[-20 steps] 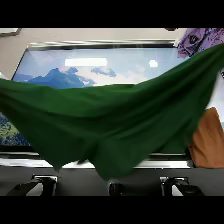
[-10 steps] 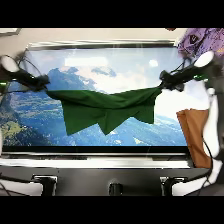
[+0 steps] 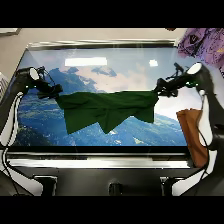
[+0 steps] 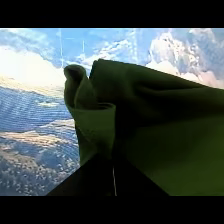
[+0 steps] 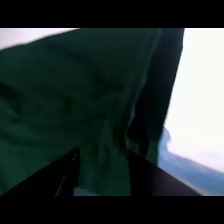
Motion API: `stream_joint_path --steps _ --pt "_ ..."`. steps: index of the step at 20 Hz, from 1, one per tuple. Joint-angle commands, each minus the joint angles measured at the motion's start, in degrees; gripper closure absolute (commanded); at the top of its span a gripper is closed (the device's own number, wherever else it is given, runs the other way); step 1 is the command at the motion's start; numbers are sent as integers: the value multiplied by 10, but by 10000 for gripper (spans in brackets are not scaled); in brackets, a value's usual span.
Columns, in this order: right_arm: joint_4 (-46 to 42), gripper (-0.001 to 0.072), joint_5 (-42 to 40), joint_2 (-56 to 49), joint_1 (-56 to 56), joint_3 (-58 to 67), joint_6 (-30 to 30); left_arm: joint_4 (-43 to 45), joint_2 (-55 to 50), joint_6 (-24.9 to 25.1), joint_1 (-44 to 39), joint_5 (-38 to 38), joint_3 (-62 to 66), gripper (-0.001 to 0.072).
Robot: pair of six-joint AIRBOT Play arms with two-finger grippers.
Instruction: Fold the clothes and pants, and hang the long-sleeved shirts on hangers.
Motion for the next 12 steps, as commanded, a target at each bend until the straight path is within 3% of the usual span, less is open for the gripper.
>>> stream_joint_path --steps 1,2,4,8,12 --pt "-14 347 64 81 -42 -43 -51 -2 -1 0 3 -8 14 691" --pt "3 337 43 115 -53 -89 -49 -2 0 0 3 -12 15 691" --pt "61 248 -18 178 -49 -210 -39 -2 0 0 3 -23 15 691" --pt "203 231 -184 243 46 -434 -43 -2 0 0 3 -37 15 690" --pt "214 231 -336 216 184 -493 -6 -2 0 0 3 -37 15 691"
